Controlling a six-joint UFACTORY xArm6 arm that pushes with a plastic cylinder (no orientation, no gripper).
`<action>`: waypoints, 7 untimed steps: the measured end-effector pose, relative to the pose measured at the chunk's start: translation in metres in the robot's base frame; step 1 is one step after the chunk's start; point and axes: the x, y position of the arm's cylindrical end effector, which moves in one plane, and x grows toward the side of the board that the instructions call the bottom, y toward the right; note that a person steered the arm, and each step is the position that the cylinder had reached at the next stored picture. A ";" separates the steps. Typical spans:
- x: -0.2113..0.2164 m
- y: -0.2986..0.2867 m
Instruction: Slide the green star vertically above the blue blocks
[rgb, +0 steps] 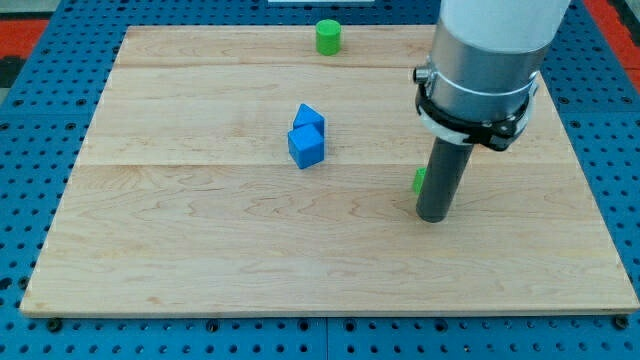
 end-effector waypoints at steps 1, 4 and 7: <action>-0.004 0.012; -0.092 0.018; -0.212 -0.025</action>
